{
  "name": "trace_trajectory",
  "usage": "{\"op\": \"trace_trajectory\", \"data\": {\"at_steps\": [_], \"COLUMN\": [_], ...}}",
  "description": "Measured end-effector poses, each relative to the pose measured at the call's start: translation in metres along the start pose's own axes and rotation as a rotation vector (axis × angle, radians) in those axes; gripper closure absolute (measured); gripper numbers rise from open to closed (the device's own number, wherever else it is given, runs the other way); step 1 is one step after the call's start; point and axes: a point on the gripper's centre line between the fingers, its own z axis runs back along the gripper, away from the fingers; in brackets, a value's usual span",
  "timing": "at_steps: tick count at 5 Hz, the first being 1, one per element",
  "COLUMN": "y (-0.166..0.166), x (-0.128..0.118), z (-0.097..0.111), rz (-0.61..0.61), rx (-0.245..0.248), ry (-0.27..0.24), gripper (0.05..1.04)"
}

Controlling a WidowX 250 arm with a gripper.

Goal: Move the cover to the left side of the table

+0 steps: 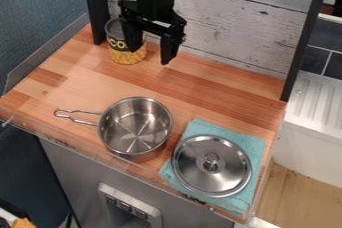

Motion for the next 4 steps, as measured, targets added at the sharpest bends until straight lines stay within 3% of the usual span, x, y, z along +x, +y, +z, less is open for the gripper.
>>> {"op": "trace_trajectory", "data": {"at_steps": [1,2,3,4], "y": [-0.003,-0.044,-0.081,-0.121], "x": [-0.004,-0.021,-0.035,-0.056], "z": [-0.011,-0.019,-0.017,-0.028], "rz": [-0.003,-0.103,-0.200,-0.310], "rx": [-0.014,-0.063,-0.087,-0.104], "ry": [0.030,0.073,0.085,0.129], "gripper": [0.083,0.083,0.083,0.083]}}
